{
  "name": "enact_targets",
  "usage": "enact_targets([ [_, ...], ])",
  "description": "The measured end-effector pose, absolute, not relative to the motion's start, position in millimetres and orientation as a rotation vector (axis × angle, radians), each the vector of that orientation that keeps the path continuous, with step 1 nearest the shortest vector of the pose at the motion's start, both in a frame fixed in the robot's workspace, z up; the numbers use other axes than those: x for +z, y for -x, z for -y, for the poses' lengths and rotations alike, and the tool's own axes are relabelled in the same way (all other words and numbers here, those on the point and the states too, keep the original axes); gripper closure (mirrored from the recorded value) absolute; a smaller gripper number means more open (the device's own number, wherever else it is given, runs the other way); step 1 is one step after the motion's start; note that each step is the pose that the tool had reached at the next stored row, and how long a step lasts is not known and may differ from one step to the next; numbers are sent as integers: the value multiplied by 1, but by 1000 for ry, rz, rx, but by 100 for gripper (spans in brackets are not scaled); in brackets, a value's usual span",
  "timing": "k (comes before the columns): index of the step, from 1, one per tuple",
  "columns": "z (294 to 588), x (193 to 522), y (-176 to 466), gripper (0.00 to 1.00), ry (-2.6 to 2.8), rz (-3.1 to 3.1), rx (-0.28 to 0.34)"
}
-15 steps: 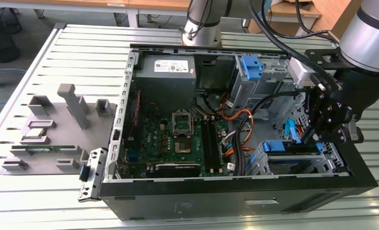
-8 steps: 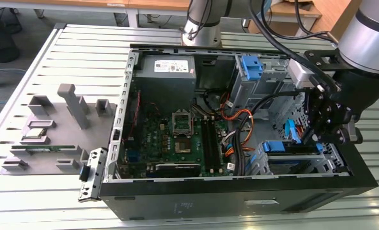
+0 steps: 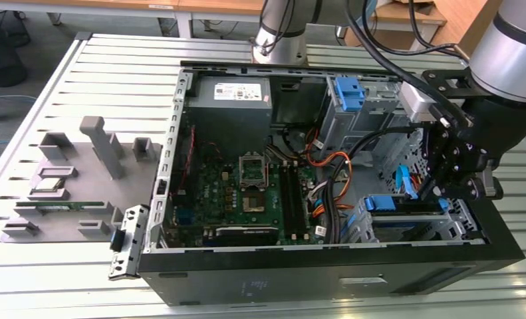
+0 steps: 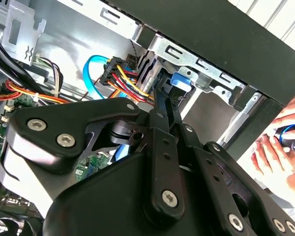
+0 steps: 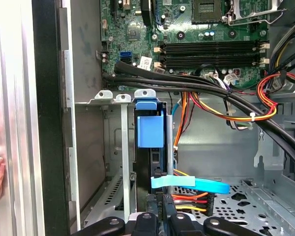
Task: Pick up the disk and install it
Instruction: 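Insert the second disk wire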
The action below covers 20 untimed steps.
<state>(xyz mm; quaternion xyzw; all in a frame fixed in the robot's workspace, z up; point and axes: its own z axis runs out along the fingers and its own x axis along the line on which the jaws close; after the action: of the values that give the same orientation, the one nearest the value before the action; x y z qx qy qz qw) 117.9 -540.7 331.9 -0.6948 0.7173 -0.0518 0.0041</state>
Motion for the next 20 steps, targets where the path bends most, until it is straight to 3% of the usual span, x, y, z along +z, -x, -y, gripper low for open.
enact_targets([
  [20,541,334,-118,84,2182,-2241,-160],
])
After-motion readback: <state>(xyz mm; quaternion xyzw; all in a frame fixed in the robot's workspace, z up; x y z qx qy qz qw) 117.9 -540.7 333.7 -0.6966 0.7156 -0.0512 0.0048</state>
